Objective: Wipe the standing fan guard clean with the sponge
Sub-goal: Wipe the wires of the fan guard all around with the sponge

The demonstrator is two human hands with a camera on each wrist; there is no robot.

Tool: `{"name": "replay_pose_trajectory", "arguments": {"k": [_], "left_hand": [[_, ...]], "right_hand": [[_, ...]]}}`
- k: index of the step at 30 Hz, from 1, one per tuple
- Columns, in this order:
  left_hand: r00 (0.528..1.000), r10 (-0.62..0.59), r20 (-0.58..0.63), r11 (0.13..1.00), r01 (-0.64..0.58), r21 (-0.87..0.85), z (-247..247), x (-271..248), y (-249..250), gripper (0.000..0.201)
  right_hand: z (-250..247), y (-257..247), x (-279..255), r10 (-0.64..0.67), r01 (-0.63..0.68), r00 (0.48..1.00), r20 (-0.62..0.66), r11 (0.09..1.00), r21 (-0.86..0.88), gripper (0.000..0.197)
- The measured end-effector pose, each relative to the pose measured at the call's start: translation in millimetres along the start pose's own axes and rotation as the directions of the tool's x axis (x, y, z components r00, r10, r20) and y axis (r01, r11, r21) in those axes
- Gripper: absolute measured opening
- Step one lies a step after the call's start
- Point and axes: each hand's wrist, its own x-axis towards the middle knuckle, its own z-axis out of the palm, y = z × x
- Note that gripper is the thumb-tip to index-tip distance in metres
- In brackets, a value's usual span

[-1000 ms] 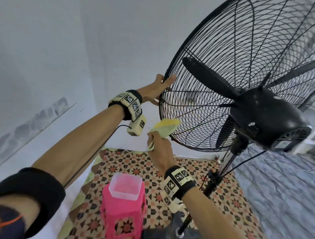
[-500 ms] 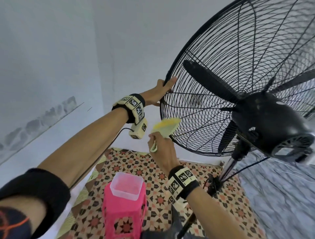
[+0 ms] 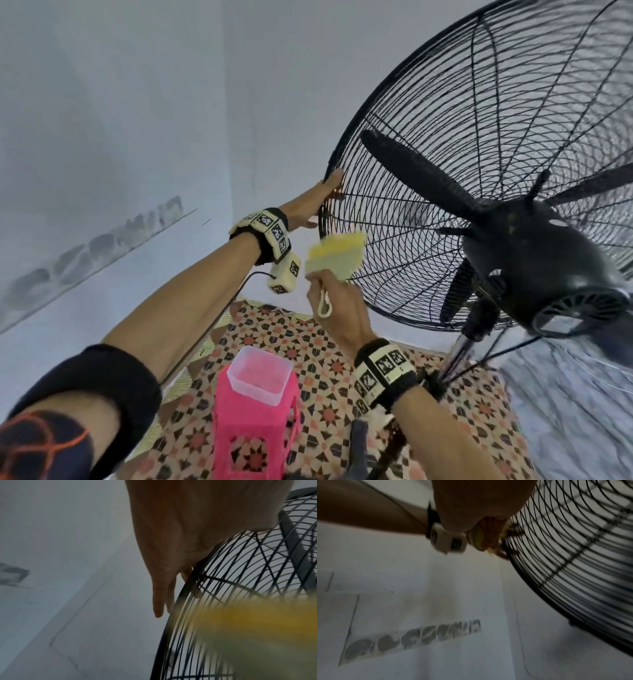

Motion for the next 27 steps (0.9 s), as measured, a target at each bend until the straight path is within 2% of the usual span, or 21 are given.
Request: {"name": "replay_pose_trajectory", "arguments": {"k": [3,7,9,11,13,16,18,20,22,24,27], "left_hand": [[0.999,-0.041,-0.028,0.992,0.038,-0.119,2,9,-20,0.105],[0.994,-0.061,-0.091,0.985,0.045,-0.168,11,2,-20,0.085],[0.993,-0.056,-0.102,0.984,0.037,-0.176,15,-3,-19,0.073],[0.994,-0.055,-0.094,0.984,0.038,-0.176,16,-4,-18,0.069],[0.994,-0.049,-0.100,0.985,0.032,-0.171,17,-2,-19,0.076],[0.993,-0.052,-0.108,0.984,0.032,-0.178,15,1,-21,0.085],[0.991,-0.071,-0.113,0.981,0.049,-0.186,15,1,-21,0.083],[0.990,-0.071,-0.120,0.979,0.046,-0.197,15,3,-22,0.079],[0.990,-0.071,-0.125,0.978,0.045,-0.203,18,3,-21,0.079],[0.990,-0.073,-0.123,0.979,0.048,-0.198,19,5,-22,0.084],[0.991,-0.081,-0.109,0.981,0.060,-0.184,18,11,-25,0.107]], "right_hand": [[-16,0,24,-0.008,0.020,0.992,-0.125,0.996,0.091,0.023],[-6,33,-9,0.065,-0.064,0.998,-0.003,0.994,0.089,0.015],[-5,35,-22,0.113,-0.115,0.993,0.018,0.984,0.137,0.013],[-11,22,-13,0.069,-0.062,0.997,-0.030,0.979,0.196,0.014],[-20,6,8,-0.006,0.020,0.998,-0.062,0.975,0.220,0.017],[-19,5,22,-0.060,0.074,0.994,-0.091,0.986,0.149,0.016],[-9,22,3,0.008,-0.008,1.000,0.002,0.994,0.106,0.014],[0,38,-23,0.142,-0.149,0.984,0.102,0.987,0.065,0.007],[-1,39,-35,0.211,-0.218,0.972,0.104,0.974,0.062,0.005],[-10,27,-22,0.154,-0.155,0.988,0.020,0.977,0.149,0.007],[-30,9,12,-0.028,0.042,0.997,-0.079,0.980,0.194,0.011]]}}
